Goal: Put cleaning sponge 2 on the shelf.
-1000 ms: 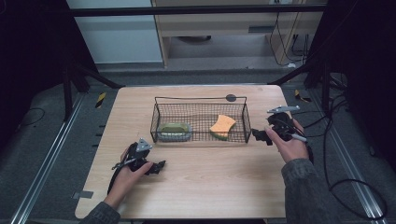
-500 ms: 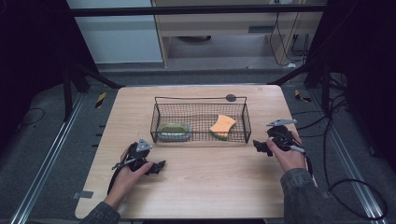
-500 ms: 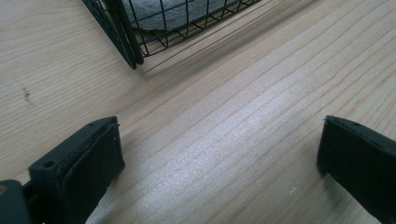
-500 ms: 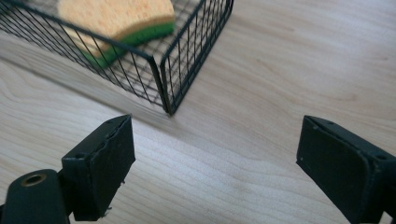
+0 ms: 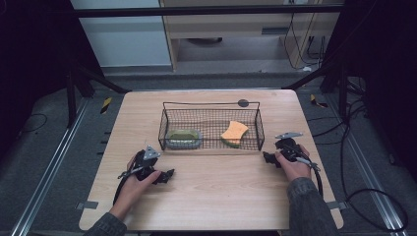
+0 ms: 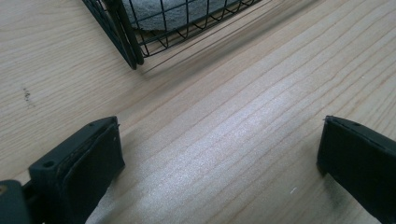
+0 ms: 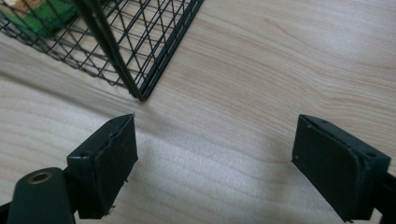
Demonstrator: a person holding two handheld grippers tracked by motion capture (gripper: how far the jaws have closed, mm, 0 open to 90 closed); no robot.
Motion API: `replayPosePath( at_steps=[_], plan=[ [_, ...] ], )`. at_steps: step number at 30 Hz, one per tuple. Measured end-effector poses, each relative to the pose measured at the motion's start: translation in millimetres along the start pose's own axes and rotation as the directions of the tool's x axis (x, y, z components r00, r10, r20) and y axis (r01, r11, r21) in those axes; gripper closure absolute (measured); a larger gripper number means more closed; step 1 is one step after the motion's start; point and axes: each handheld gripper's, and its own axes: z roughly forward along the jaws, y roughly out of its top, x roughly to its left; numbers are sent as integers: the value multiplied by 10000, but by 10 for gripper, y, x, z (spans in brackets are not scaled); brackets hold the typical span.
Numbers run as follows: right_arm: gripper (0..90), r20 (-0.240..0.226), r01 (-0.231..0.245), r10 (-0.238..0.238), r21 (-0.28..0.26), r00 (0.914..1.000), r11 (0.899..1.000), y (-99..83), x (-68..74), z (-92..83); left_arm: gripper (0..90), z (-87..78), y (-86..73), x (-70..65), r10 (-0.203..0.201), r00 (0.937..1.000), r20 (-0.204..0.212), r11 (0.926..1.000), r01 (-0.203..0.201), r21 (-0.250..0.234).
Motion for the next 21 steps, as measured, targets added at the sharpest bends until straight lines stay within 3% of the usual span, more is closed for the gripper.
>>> replayPosePath(
  at_steps=[7, 13, 16, 21],
  plan=[
    [135, 207, -196, 203, -314, 9996, 9993, -5, -50, 45, 0, 0, 0, 0, -2, 10000, 0, 10000, 2, -5],
    [119, 346, -779, 801, -617, 9962, 9951, -54, -126, 96, 0, 1, 1, 1, 5, 10000, -5, 10000, -5, -5],
    [105, 498, -803, 856, -1002, 9951, 9917, -92, -125, 121, 0, 2, 2, 2, -5, 10000, -13, 10000, 5, -5],
    [97, 575, -803, 861, -966, 9946, 9921, -94, -94, 120, 0, 6, 4, 6, -12, 10000, -23, 10000, 12, -22]
  ],
)
